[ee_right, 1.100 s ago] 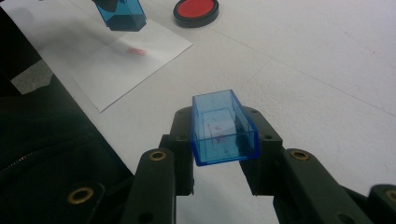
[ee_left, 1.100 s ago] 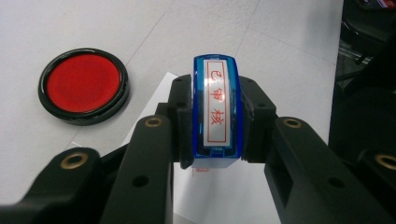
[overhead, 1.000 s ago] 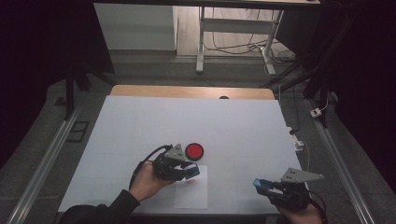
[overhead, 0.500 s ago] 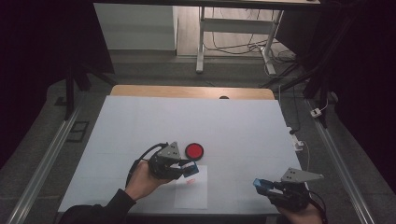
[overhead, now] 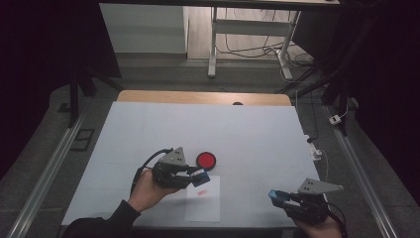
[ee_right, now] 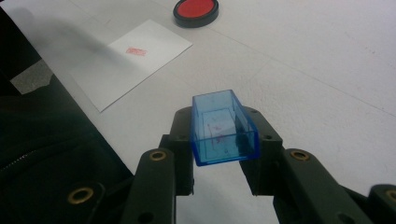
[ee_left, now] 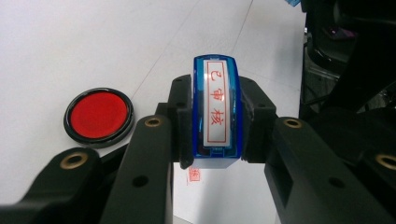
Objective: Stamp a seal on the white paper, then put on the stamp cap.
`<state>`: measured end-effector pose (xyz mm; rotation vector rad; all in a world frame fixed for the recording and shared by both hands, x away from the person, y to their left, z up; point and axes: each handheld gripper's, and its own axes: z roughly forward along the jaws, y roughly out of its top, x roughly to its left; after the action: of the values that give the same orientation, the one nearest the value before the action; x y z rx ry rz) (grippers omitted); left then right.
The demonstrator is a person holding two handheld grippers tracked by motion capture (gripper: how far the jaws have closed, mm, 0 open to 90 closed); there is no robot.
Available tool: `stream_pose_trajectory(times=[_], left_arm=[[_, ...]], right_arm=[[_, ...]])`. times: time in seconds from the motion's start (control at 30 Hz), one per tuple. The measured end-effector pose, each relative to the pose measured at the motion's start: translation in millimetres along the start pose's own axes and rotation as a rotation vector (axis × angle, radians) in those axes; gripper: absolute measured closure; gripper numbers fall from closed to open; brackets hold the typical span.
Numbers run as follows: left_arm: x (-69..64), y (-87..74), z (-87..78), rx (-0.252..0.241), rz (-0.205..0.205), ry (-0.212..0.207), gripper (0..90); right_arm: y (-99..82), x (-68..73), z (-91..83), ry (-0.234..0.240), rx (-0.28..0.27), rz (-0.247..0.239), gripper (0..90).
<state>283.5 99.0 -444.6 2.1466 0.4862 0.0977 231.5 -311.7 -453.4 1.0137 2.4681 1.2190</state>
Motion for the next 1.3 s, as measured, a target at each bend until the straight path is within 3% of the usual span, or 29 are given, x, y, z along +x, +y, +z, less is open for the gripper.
stream_pose_trajectory(times=[0.57,1.3], left_arm=[[1.2,1.8,-7.9,-0.005,0.011,0.005,69.9],[4.3,3.6,-11.8,-0.006,-0.003,-0.002,69.9]], right_arm=[[0.6,-1.0,0.6,0.014,0.006,0.008,68.7],[6.2,3.3,-0.1,0.033,-0.039,-0.014,68.7]])
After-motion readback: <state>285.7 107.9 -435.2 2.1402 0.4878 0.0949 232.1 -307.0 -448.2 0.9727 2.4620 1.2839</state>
